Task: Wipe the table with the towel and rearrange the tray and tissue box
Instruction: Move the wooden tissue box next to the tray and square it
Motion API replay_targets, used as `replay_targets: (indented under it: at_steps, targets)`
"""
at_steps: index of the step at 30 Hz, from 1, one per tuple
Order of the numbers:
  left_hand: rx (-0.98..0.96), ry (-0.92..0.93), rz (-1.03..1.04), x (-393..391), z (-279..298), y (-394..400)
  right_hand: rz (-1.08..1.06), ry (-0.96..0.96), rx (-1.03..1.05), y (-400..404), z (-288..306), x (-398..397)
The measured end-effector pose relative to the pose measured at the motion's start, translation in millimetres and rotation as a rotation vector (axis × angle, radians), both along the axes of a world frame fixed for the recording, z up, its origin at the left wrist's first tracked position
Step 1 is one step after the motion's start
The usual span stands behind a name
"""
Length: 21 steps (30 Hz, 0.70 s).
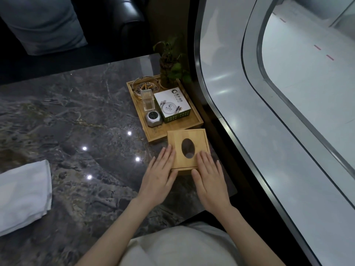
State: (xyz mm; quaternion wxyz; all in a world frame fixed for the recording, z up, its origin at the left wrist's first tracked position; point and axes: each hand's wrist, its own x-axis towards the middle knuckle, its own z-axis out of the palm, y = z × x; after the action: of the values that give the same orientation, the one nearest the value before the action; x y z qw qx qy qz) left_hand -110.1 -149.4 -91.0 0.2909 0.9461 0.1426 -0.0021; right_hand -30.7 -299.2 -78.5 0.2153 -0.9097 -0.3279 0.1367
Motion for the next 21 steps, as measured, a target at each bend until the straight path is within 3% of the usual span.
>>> replay_targets:
  at_steps: [21]
  targets:
    - [0.048,0.003,-0.003,24.1,-3.6,-6.5,-0.048,0.061,0.012,10.1,1.0,25.1]
